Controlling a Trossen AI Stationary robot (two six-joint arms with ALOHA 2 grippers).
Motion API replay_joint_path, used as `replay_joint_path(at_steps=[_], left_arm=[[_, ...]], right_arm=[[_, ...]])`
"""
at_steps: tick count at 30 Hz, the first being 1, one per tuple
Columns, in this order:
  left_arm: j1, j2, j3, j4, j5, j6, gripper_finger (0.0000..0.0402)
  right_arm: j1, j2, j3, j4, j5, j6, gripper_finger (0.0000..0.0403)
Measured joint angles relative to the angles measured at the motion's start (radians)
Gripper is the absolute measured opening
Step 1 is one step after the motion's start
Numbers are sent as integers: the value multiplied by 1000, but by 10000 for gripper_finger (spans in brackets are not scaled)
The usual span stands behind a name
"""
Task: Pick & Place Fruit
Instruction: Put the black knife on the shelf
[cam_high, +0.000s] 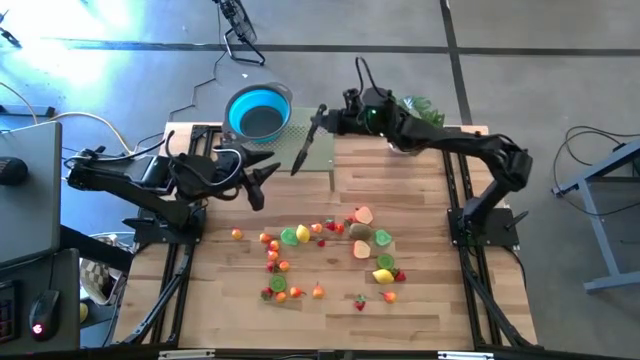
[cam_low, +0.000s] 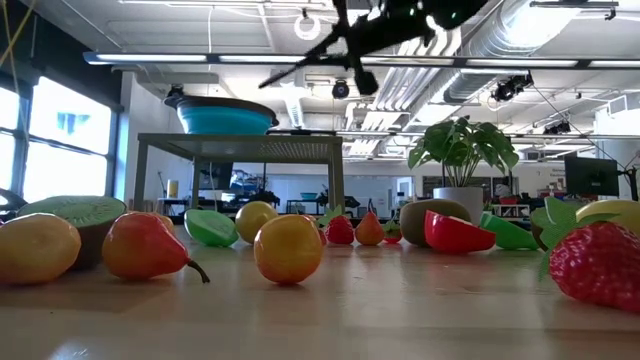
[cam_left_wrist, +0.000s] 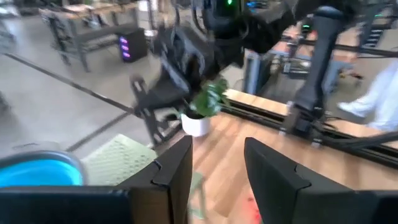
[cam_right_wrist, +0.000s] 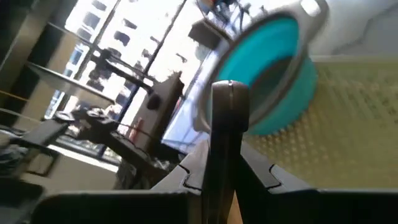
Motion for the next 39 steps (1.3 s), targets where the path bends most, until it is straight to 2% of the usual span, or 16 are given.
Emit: replay_joint_path(at_steps=[4,8,17,27,33,39], left_arm=[[0,0,0,1,-34,28,139],[0,0,0,0,-49,28,138],[0,0,0,4,-65,28,138],[0,0,0,7,-107,28,138],[0,0,0,7,-107,28,138],[0,0,0,8,-107,28,138]], right_arm=[[-45,92,1,141,-64,72,40],[-87,150,1,165,-94,106,40],[-150,165,1,101,-89,64,40],[-151,164,1,46,-52,15,41],[-157,166,0,12,-13,25,88],[-157,166,0,-41,13,12,76]])
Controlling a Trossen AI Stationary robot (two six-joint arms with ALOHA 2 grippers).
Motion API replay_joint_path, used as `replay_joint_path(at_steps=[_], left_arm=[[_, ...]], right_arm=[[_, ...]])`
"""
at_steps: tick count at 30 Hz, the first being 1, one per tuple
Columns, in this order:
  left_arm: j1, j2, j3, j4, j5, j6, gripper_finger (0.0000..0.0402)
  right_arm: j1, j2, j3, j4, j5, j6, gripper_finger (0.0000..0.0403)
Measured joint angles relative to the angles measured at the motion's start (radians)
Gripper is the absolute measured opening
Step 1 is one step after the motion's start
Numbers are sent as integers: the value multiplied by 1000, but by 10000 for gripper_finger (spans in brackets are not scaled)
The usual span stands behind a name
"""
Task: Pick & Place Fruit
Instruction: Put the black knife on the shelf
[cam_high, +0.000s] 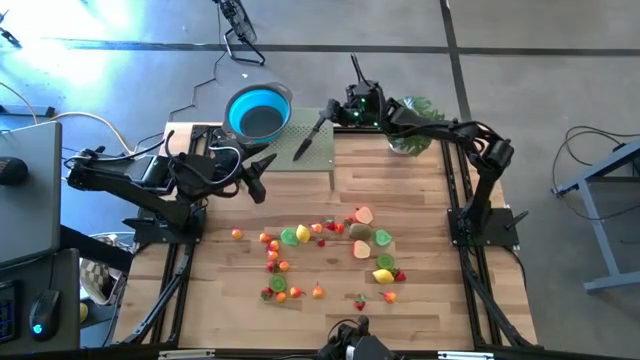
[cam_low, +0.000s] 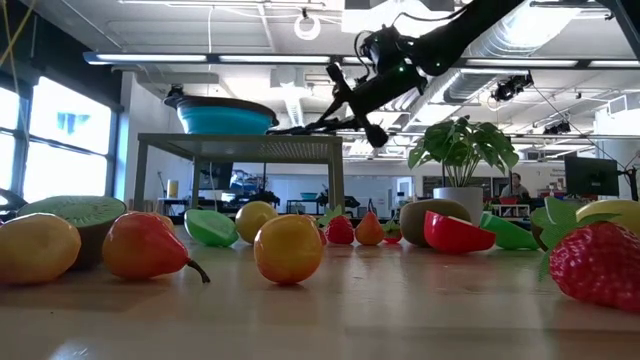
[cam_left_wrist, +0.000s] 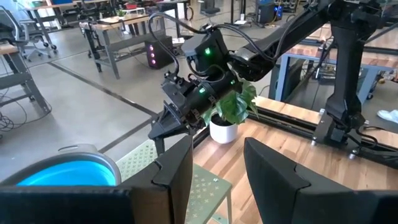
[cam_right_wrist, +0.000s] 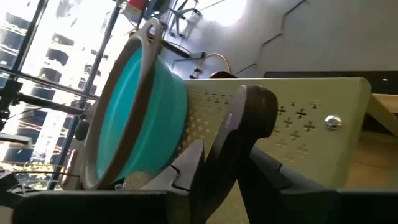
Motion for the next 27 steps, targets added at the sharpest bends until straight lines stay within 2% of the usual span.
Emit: replay_joint_path(at_steps=[6,16,27], left_arm=[[0,0,0,0,0,0,138],[0,0,0,0,0,0,138],[0,0,0,0,0,0,138]], right_arm=[[0,-1,1,6,-3,4,56],[3,-1,0,-37,18,-11,90],[22,-1,0,-44,71,-57,105]])
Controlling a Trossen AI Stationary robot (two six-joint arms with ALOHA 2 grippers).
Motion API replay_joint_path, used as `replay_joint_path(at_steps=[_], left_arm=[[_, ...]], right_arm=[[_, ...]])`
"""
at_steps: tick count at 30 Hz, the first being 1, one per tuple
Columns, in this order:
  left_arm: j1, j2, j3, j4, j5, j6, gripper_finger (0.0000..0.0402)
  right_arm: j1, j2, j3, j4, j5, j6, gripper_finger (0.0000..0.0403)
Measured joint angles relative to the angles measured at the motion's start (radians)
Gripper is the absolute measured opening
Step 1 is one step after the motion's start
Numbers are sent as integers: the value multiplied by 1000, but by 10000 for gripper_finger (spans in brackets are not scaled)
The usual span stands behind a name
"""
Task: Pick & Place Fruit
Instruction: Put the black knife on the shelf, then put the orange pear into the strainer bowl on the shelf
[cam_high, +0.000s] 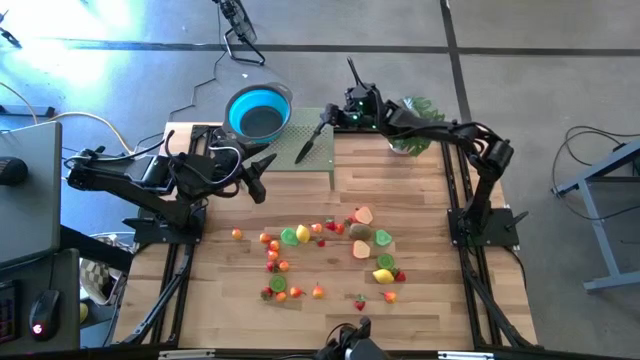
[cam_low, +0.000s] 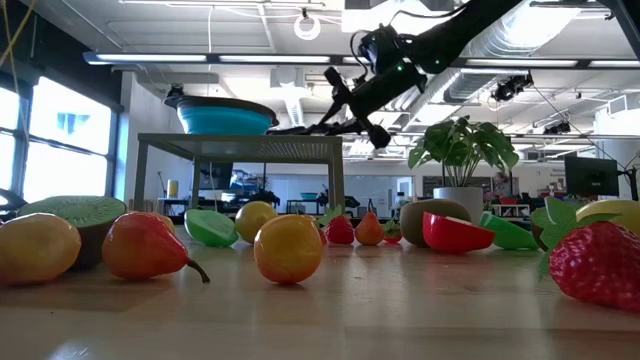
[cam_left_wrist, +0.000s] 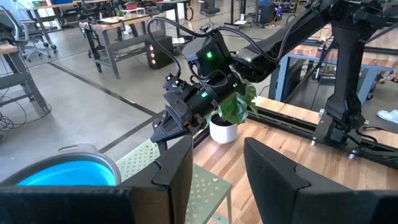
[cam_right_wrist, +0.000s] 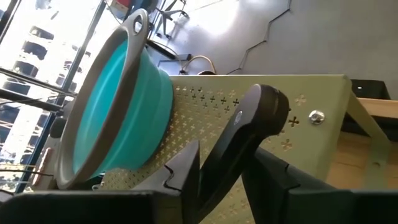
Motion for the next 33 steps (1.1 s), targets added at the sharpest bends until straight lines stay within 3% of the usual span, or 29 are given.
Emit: replay_joint_path(at_steps=[16,33], left_arm=[[0,0,0,0,0,0,138],[0,0,0,0,0,0,138]], right_arm=[[7,0,0,-3,31,-1,159],[7,0,0,-2,30,0,161]])
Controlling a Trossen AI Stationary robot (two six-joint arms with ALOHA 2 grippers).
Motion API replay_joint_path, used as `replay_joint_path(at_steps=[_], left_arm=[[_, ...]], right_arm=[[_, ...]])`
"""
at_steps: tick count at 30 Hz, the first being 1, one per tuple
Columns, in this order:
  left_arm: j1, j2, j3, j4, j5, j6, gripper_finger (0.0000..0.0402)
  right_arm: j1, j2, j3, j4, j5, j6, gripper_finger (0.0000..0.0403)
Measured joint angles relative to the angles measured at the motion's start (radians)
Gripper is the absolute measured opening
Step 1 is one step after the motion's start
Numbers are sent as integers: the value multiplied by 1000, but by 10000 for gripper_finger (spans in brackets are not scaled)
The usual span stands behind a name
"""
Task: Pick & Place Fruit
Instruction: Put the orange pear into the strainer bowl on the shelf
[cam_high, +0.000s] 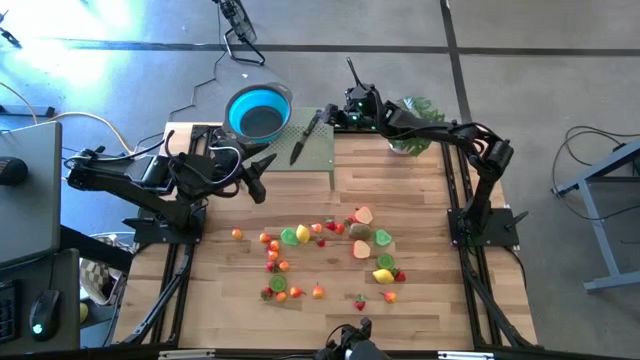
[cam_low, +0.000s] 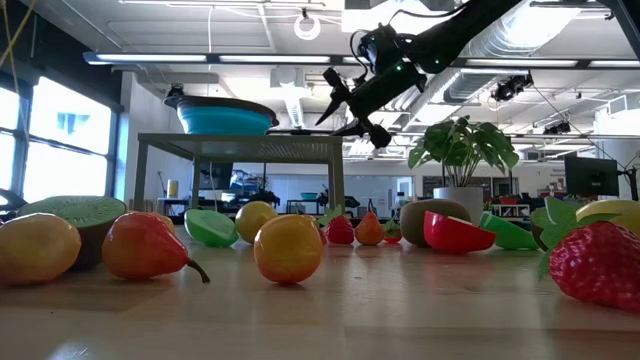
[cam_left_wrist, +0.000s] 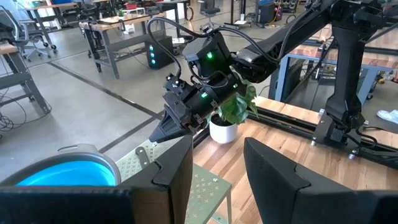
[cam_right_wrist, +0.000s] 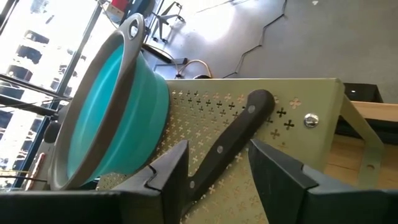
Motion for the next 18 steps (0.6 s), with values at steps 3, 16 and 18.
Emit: replay_joint_path(at_steps=[3,16,18], left_arm=[[0,0,0,0,0,0,138],[0,0,0,0,0,-1,138],[0,0,0,0,0,-1,138]], right_arm=[[0,0,0,0,-7,0,161],[-2,-4,0,32,-139,-27,160],[-2,-11,0,30,-140,-29,160]])
